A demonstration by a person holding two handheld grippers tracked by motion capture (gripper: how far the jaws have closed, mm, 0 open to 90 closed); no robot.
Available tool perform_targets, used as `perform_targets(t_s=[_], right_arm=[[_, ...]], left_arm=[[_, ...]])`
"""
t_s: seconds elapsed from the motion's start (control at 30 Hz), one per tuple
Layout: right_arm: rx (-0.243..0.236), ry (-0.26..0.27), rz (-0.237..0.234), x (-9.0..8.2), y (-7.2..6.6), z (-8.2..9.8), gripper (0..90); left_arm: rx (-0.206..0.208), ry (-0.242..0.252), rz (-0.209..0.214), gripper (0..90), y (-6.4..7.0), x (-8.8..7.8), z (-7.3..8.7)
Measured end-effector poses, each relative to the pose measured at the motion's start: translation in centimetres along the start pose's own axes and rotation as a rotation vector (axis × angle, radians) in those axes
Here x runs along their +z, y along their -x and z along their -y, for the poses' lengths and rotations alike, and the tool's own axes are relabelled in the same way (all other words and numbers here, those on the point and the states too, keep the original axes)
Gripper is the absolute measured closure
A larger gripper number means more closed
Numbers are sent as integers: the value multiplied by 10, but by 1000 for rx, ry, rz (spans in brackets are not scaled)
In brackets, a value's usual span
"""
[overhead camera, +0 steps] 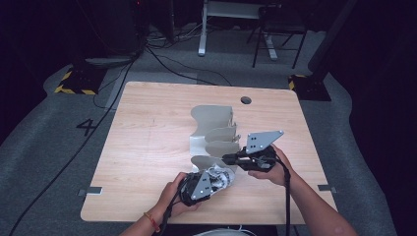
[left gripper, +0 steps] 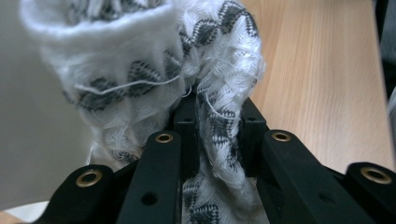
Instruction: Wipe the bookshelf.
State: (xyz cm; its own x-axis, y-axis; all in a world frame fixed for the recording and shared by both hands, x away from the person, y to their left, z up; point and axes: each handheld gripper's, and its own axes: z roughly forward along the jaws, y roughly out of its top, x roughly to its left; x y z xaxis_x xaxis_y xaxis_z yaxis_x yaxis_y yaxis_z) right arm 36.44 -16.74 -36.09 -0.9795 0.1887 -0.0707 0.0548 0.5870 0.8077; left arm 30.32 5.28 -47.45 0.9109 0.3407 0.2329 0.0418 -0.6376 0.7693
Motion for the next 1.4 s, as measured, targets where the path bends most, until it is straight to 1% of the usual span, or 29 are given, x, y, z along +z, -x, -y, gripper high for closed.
perform_targets(t_s=[0.03,0.1,0.13,0.23,0.3,0.37,0.4,0.47,0.53,0.6,0.63,0.73,0.77,0.8,0.83,0.87,0.93,1.03,1.1,1.17,1.23,1.27,1.33,1.4], right_arm=[[-6,-8,5,-1,0,1,820],[2,8,-3,-6,1,3,819],[4,12,-3,-8,1,4,828],[5,19,0,-13,2,5,867],[1,20,-3,-12,4,5,897],[2,16,-16,-10,6,3,900],[-2,17,-19,-9,7,2,900],[-1,19,-20,-7,8,2,900],[8,26,-24,-6,9,2,900],[20,36,-24,-5,9,2,900],[22,37,-22,-4,9,2,900],[33,43,-12,-3,8,2,900],[37,47,-8,-3,8,2,900],[39,49,-6,-2,8,2,900],[40,51,-4,-2,8,2,900],[41,53,-2,-2,7,2,900],[43,56,-1,-2,7,3,900],[48,59,0,-2,7,3,900],[48,61,0,-2,7,3,900],[49,65,4,-2,6,3,900],[50,71,8,-2,6,4,900],[48,72,9,-2,6,4,900],[47,75,9,-2,6,5,900],[50,79,9,-2,7,5,900]], left_arm=[[-1,-16,1,758,-1,3,3],[-7,-40,6,758,-3,5,8],[-6,-50,2,757,-4,5,11],[-32,-54,-11,757,-9,0,15],[-45,-49,-32,757,-11,-6,16],[-68,-24,-65,757,-14,-15,16],[-73,-12,-76,757,-15,-19,16],[-94,34,-109,757,-17,-31,12],[-101,74,-139,756,-20,-40,8],[-106,109,-155,752,-22,-46,2],[-114,135,-163,751,-23,-49,-2],[-106,177,-177,750,-23,-52,-12],[-102,180,-176,749,-23,-51,-14],[-87,180,-181,750,-22,-50,-16],[-75,177,-181,749,-19,-48,-19],[-58,173,-174,750,-17,-44,-22],[-41,169,-156,751,-14,-36,-25],[-21,155,-109,752,-8,-21,-30],[-6,130,-78,752,-6,-10,-30],[1,103,-54,754,-5,-2,-28],[-7,76,-31,755,-6,5,-22],[-3,57,-23,756,-7,7,-19],[-1,21,-22,756,-9,10,-12],[-9,-33,-19,755,-13,10,-3]])
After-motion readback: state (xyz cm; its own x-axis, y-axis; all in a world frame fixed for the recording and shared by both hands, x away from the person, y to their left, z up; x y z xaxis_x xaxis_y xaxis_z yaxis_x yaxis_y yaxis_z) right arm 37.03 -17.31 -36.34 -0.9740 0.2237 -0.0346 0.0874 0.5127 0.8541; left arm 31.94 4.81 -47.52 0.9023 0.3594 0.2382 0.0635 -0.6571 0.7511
